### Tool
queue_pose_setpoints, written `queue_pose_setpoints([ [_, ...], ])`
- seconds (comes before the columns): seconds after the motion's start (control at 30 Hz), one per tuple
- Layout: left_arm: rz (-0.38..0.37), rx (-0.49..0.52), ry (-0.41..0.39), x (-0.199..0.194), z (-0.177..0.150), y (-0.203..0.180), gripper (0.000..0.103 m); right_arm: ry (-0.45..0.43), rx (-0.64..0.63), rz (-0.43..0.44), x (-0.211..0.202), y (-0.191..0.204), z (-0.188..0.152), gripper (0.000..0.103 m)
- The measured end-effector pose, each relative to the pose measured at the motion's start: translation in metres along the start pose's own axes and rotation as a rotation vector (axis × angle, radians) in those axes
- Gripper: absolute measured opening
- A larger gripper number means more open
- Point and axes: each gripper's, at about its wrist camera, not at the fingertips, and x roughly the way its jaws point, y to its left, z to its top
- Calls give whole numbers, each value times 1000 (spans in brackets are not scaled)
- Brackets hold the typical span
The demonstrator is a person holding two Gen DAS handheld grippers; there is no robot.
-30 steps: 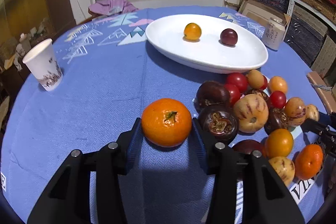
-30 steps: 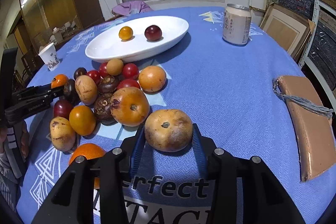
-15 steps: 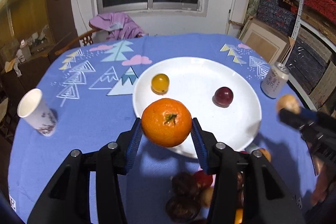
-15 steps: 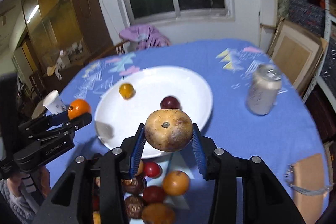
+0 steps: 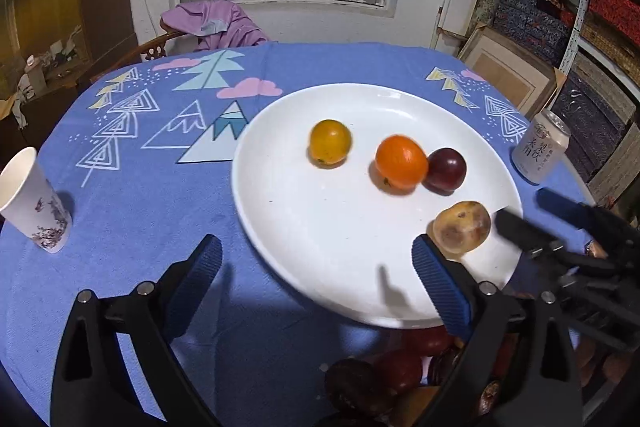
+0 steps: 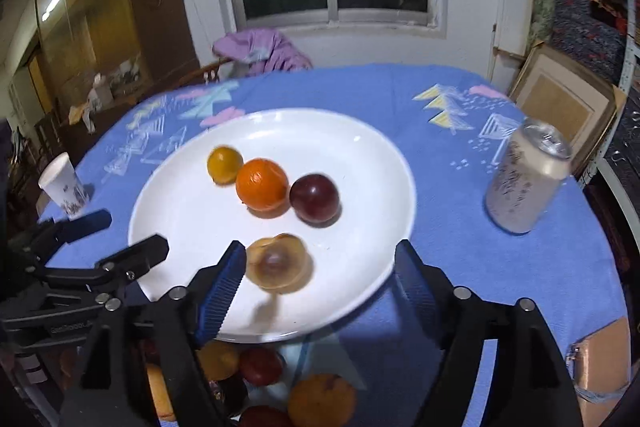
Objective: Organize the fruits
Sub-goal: 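Drop the large orange on the plate with left tool while right tool drops brown fruit, then withdraw both open tools from the plate toward the fruit pile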
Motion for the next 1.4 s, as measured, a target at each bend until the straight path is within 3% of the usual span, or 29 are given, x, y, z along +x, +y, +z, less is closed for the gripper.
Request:
queue_pose_setpoints([
  [0.07, 26, 0, -17, -10, -3, 6, 94, -50, 17, -3, -20, -7, 0, 80],
  [0.17, 35, -26, -51, -34, -15, 15, 99, -133, 63, 20, -61, -21, -9, 96],
  [0.27, 33, -34, -57, -55, -38, 22, 99, -189, 121, 62, -94, -34, -41, 100],
  [0.5, 44, 1, -28, -86, -107, 16, 99, -158, 190, 76, -121, -52, -114, 100],
  [0.63, -29, 29, -40, -107, -133, 5, 99, -156, 193, 97, -126, -49, -127, 100],
  [0.77, 25, 119, -26, -102, -145, -12, 99, -142, 168, 100, -125, -44, -130, 100],
  [0.87, 37, 126, -16, -92, -140, -15, 99, -135, 153, 99, -124, -42, -131, 100],
  [1.07, -50, 55, 18, -80, -127, -3, 99, -122, 141, 91, -122, -38, -133, 100],
  [1.2, 9, 63, 15, -89, -133, 13, 99, -123, 147, 90, -122, -40, -133, 100],
  [1.33, 107, -95, 36, -94, -138, 58, 99, -119, 155, 106, -122, -40, -134, 100],
  [1.4, 11, -205, 10, -103, -137, 74, 99, -125, 134, 115, -124, -35, -134, 100],
])
